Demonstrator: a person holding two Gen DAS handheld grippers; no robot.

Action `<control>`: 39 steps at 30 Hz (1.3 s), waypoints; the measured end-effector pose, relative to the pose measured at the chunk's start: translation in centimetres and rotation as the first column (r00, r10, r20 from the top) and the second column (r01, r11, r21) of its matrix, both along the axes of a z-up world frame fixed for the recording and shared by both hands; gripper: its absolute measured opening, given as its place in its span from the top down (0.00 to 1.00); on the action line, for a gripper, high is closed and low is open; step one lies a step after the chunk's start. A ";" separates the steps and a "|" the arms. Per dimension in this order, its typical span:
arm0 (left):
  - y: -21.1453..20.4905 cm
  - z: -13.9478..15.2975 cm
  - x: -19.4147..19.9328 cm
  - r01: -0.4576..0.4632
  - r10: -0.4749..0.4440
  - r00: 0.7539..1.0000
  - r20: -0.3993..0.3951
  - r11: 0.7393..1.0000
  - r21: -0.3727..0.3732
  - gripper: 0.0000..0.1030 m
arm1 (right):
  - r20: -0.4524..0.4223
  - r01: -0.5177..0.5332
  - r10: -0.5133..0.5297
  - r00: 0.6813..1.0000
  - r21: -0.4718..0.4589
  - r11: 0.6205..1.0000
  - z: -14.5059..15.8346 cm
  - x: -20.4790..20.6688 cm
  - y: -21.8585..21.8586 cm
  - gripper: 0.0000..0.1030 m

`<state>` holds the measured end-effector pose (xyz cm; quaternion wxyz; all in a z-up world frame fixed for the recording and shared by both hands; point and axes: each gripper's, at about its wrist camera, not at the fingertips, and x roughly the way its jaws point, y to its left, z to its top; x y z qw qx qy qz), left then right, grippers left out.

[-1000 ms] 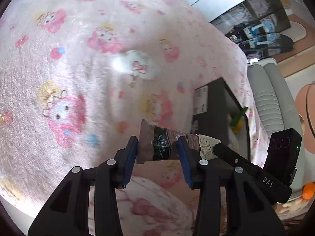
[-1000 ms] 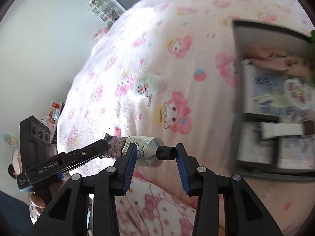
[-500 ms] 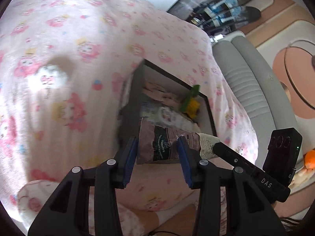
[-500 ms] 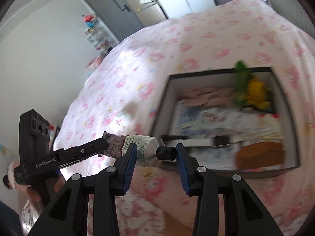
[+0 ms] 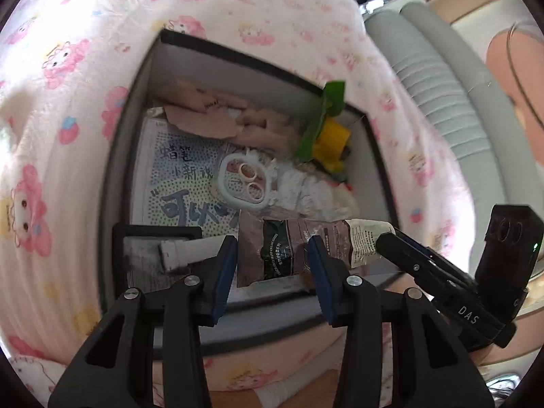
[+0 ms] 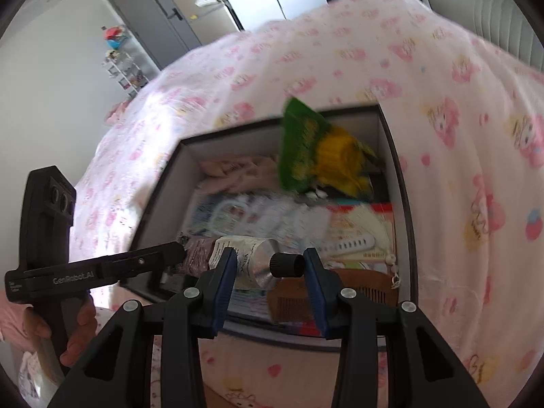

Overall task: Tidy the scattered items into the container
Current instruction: 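Carry the tube into the black box and release it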

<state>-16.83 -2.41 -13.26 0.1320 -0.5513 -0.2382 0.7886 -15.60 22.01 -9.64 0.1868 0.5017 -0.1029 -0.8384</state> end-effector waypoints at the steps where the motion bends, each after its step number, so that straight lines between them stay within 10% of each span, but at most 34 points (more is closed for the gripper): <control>1: 0.3 -0.4 -0.2 0.005 -0.005 1.000 0.014 1.000 -0.013 0.58 | 0.014 0.004 -0.004 1.000 -0.001 1.000 -0.6 -0.2 0.2 0.65; 13: 4.0 -1.2 -0.8 0.066 -0.056 0.996 0.062 0.983 -0.174 0.64 | 0.068 -0.003 -0.001 0.998 0.059 0.998 -3.6 -1.2 -0.5 0.68; 20: 3.0 -0.8 1.1 0.074 -0.064 0.996 0.068 0.985 -0.153 0.64 | -0.147 0.087 -0.063 0.987 0.166 0.982 -0.1 0.8 0.1 0.68; 28: 1.6 -2.0 0.4 0.031 -0.012 0.993 0.118 0.987 -0.159 0.61 | 0.045 -0.001 -0.009 0.999 0.208 0.978 -3.9 -0.5 -1.7 0.68; 39: 2.1 3.9 6.3 0.045 -0.051 0.997 -0.063 0.995 -0.093 0.61 | -0.080 0.079 -0.068 0.994 0.142 0.987 0.1 3.3 -1.4 0.68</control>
